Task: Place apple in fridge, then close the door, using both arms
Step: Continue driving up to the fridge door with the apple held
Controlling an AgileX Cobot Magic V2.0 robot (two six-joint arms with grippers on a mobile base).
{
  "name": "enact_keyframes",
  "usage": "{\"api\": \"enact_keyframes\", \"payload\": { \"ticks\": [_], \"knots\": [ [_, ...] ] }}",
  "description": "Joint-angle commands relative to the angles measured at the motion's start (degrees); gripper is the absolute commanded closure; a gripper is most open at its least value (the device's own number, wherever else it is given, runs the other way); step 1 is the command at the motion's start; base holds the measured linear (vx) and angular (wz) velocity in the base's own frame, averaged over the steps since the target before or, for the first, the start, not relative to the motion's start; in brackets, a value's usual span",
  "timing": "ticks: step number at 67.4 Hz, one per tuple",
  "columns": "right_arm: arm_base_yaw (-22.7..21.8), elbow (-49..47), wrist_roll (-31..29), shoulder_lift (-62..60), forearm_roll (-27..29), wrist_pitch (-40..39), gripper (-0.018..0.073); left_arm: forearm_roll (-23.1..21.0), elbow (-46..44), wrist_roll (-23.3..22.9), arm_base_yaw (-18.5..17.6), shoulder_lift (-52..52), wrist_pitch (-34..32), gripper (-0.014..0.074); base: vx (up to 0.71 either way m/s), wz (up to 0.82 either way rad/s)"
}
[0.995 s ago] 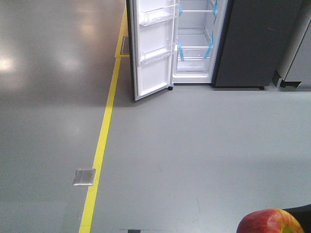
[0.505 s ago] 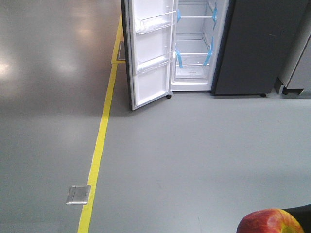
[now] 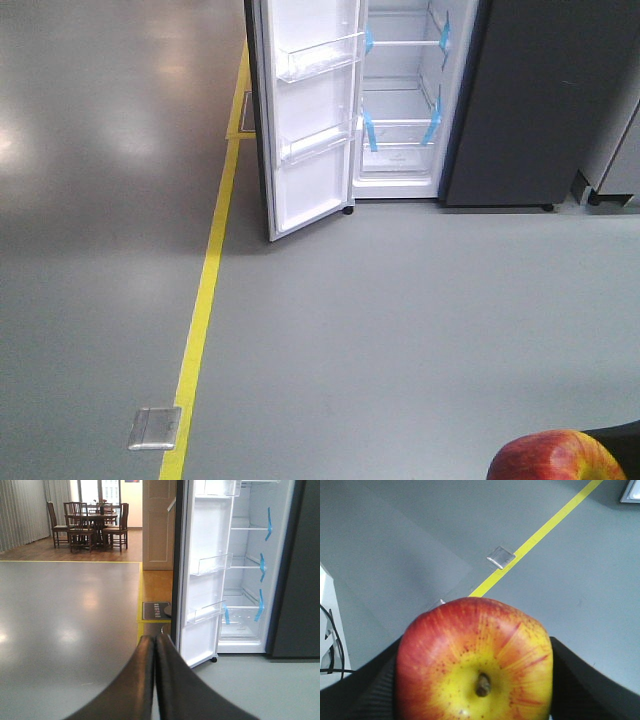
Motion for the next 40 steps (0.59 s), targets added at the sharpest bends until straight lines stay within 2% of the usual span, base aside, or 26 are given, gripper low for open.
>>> {"api": "enact_keyframes", "payload": {
  "ticks": [1,40],
  "knots": [
    [0.0,-1.6,-0.4,0.0,0.9,-3.8,0.0391,-0.5,1.6,-0.1,0.2,-0.9,-4.4,0.0601,0.14,0.01],
    [0.0,-1.6,-0.4,0.0,0.9,-3.8,0.0391,-0.5,1.6,-0.1,0.2,-0.9,-4.4,0.0601,0.14,0.0]
  ]
}}
